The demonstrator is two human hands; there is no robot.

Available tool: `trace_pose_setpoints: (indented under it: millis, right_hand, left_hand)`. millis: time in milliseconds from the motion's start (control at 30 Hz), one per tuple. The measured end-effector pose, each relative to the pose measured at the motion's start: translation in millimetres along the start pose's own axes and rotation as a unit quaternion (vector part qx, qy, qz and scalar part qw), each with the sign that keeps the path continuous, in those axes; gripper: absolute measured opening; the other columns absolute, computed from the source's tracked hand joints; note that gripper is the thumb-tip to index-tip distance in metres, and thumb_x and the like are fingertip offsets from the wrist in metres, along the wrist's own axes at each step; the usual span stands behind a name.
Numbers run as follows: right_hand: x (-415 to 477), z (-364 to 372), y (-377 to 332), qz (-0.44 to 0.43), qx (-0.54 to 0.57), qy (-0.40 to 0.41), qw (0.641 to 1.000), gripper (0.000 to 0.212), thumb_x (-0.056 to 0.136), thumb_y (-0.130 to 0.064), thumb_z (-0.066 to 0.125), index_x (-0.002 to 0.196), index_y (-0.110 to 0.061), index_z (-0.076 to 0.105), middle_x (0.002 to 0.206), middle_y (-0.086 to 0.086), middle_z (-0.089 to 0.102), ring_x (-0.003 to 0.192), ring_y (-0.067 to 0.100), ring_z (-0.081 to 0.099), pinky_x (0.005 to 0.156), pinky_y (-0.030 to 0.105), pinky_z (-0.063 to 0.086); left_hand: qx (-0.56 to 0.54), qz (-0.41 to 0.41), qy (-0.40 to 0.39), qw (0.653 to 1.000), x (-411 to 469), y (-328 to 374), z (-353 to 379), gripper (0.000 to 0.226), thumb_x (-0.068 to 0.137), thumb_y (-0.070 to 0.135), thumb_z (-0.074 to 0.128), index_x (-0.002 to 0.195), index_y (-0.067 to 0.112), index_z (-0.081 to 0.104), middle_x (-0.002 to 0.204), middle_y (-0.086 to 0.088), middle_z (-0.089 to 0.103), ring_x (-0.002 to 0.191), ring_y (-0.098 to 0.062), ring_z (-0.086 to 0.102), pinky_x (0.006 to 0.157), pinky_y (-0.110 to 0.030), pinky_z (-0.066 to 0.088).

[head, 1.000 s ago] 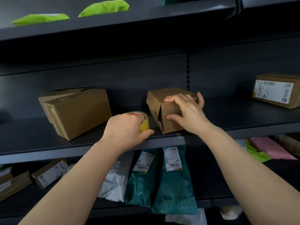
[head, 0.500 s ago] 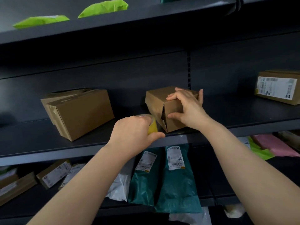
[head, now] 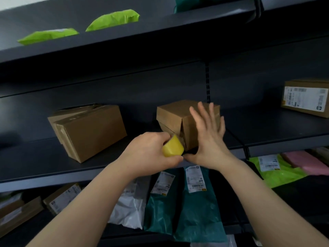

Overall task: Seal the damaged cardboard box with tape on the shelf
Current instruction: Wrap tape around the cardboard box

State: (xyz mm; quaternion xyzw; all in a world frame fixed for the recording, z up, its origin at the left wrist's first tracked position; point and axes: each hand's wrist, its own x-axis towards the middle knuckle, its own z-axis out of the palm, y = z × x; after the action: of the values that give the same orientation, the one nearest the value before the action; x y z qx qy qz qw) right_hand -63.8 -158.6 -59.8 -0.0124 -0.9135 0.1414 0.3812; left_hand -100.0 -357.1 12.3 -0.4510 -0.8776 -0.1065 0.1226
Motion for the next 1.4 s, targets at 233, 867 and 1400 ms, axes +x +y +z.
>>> trace_pose_setpoints:
  millis: [233,867,1400]
  right_hand:
    - [-19.1,28.8,-30.4,0.124,0.112,0.178,0.970,0.123,0.055,-0.048,0.086,0.148,-0.025,0.009,0.151,0.009,0.018,0.143,0.027,0.017,0.109,0.051,0.020]
    - [-37.5,-12.3,-63.0,0.385,0.637,0.075,0.664,0.040,0.092,-0.017,0.061,0.125,-0.028,0.042,0.105,0.004,0.057,0.087,0.022,0.061,0.069,0.034,0.050]
    - [-51.3,-82.7,-11.5,0.436,0.736,0.092,0.510,0.023,0.085,-0.022,0.053,0.065,-0.010,0.055,0.056,0.002,0.049,0.042,0.012,0.044,0.040,0.019,0.041]
  left_hand:
    - [0.000,-0.027,-0.027,0.999,3.6,6.4,0.0,0.054,0.067,0.070,0.071,0.076,0.018,0.061,0.069,0.003,0.062,0.063,-0.013,0.059,0.056,-0.039,0.047]
    - [0.152,0.026,0.030,0.988,68.0,-31.2,-7.2,0.087,0.081,0.027,0.077,0.151,0.027,0.025,0.150,-0.004,0.039,0.136,-0.026,0.036,0.108,-0.044,0.039]
    - [0.210,-0.005,0.156,0.965,81.7,38.7,35.6,0.080,0.073,0.072,0.058,0.126,0.014,0.048,0.123,-0.007,0.051,0.114,-0.028,0.047,0.089,-0.041,0.043]
